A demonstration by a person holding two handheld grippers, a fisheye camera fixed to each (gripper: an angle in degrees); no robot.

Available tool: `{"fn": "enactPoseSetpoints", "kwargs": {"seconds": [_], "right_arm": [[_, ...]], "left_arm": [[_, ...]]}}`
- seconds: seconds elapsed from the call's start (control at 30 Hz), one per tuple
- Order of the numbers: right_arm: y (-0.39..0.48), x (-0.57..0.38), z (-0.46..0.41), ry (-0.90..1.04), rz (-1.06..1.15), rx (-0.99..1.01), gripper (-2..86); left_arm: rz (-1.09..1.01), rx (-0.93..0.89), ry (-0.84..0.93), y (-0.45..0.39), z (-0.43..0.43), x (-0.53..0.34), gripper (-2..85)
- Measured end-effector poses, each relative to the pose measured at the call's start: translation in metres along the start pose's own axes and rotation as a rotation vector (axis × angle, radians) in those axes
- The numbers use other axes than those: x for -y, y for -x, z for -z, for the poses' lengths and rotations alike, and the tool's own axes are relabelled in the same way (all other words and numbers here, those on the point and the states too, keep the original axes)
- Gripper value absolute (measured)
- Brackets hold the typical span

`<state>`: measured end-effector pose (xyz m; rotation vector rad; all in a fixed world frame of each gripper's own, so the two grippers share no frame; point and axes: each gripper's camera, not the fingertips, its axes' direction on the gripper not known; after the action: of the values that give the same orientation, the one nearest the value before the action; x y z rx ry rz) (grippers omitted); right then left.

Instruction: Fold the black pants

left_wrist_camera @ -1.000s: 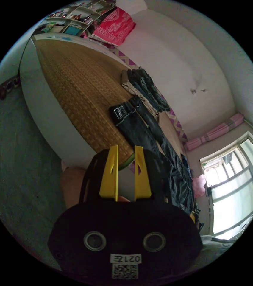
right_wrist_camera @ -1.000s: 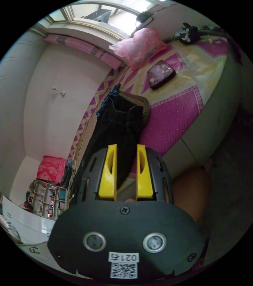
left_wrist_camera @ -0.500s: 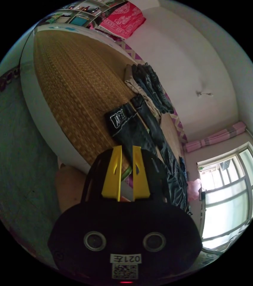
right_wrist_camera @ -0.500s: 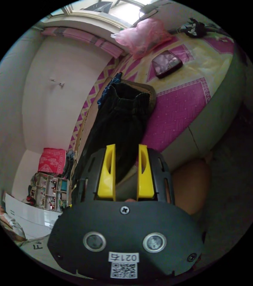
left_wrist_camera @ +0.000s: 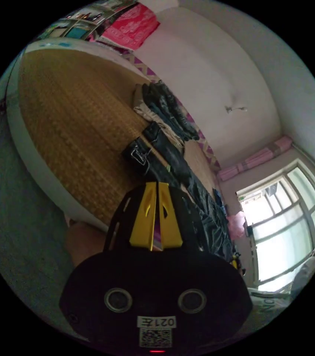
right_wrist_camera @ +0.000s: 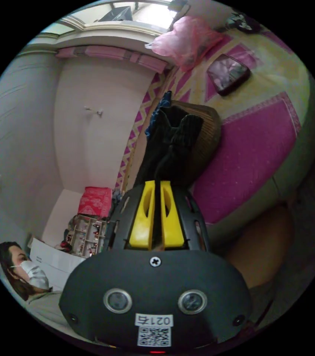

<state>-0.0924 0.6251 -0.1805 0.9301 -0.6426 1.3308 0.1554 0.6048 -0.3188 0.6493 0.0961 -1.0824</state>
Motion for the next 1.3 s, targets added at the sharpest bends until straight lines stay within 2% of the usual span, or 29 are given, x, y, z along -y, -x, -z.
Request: {"fn": "enactPoseSetpoints", "kwargs": {"seconds": [0.13, 0.3, 0.47, 0.6, 0.67, 0.8, 0.97, 1.07, 1.2, 1.3], "right_arm": [[0.039, 0.043, -0.033, 0.035, 0.072, 0.098, -0.2], [0.064, 0.123, -0.125, 0.081, 0.074, 0.092, 0.7], [0.008, 0.189, -0.272, 0.136, -0.05, -0.041, 2.8], [-0.033, 0.181, -0.307, 0.085, -0.094, -0.065, 5.4], [-0.029, 0.16, -0.309, 0.103, -0.008, -0.056, 5.9], [0.01, 0.103, -0.317, 0.193, 0.253, -0.083, 5.3], [0.068, -0.029, -0.392, 0.45, 0.598, -0.121, 4.2], [0.083, -0.102, -0.431, 0.537, 0.702, -0.126, 4.7], [0.086, -0.164, -0.455, 0.599, 0.729, -0.055, 4.9], [0.092, -0.204, -0.472, 0.611, 0.846, -0.117, 5.1]], "left_arm": [[-0.14, 0.041, 0.017, -0.053, -0.022, 0.056, -1.0], [-0.139, 0.096, 0.09, -0.094, -0.092, 0.137, -1.0], [-0.05, 0.244, 0.174, -0.097, -0.221, 0.194, -0.8], [-0.026, 0.235, 0.167, -0.076, -0.265, 0.2, -0.3], [-0.103, 0.232, 0.09, -0.075, -0.257, 0.2, 0.0], [-0.213, 0.229, 0.117, -0.077, -0.25, 0.192, 0.9], [-0.329, 0.384, 0.16, -0.09, -0.268, 0.167, 4.0], [-0.225, 0.337, 0.157, -0.085, -0.274, 0.157, 6.4], [-0.129, 0.274, 0.12, -0.082, -0.277, 0.146, 7.8], [-0.032, 0.182, 0.116, -0.078, -0.283, 0.14, 7.9]]}}
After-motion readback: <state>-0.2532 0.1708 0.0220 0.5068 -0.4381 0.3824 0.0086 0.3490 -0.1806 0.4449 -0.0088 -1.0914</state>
